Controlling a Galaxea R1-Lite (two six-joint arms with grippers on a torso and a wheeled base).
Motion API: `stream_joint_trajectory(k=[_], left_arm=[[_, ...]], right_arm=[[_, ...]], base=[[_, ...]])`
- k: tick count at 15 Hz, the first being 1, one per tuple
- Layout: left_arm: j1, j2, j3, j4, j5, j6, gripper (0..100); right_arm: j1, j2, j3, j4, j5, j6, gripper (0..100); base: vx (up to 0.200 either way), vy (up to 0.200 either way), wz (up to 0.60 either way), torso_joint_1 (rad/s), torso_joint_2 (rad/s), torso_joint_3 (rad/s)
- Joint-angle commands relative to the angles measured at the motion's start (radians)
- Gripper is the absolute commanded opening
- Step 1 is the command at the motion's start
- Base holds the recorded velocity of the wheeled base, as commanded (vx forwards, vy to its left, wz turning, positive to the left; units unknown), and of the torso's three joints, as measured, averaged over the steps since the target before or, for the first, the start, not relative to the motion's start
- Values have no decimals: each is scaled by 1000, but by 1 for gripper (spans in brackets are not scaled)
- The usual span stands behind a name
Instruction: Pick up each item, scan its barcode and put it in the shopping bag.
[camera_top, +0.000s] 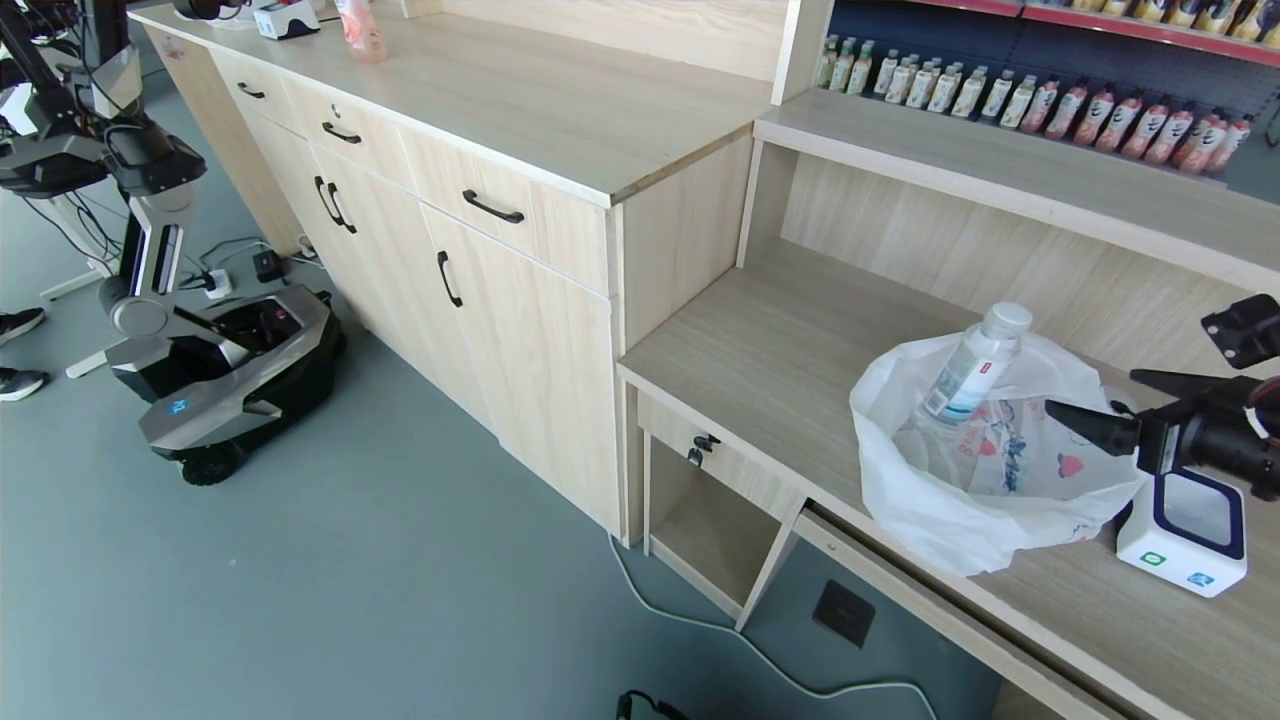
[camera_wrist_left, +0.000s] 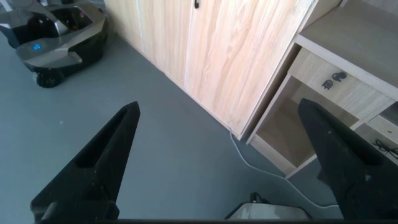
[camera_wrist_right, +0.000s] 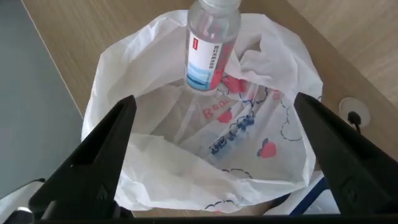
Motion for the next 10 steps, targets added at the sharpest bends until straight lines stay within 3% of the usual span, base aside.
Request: stream_joint_trajectory(k=[1,2,5,6,7,8,10], left_arm=[[0,0,0,0,0,-1,100],[0,0,0,0,0,-1,100],[0,0,0,0,1,-1,100],[0,0,0,0,0,-1,100],[0,0,0,0,0,-1,100],[0,0,0,0,0,-1,100],[0,0,0,0,0,-1,100]], right_arm=[[-100,-176,69,43,-12,-73,100],[-131,-179,60,83,-57,-88,100],[-264,-175,-35,236,-359,-88,100],[-273,-173,-47,255,-390,-88,100],[-331,-138,-124,360,-595,-85,100],[-391,-70,-198,425,-729,-88,100],[-462,60,-291,397,-773,-108,100]], base=[[0,0,0,0,0,0],[0,0,0,0,0,0],[0,0,-600,-1,4,-2],[0,0,-600,2,2,7],[0,0,-600,7,2,2],[0,0,-600,2,2,2],[0,0,-300,-1,1,4]])
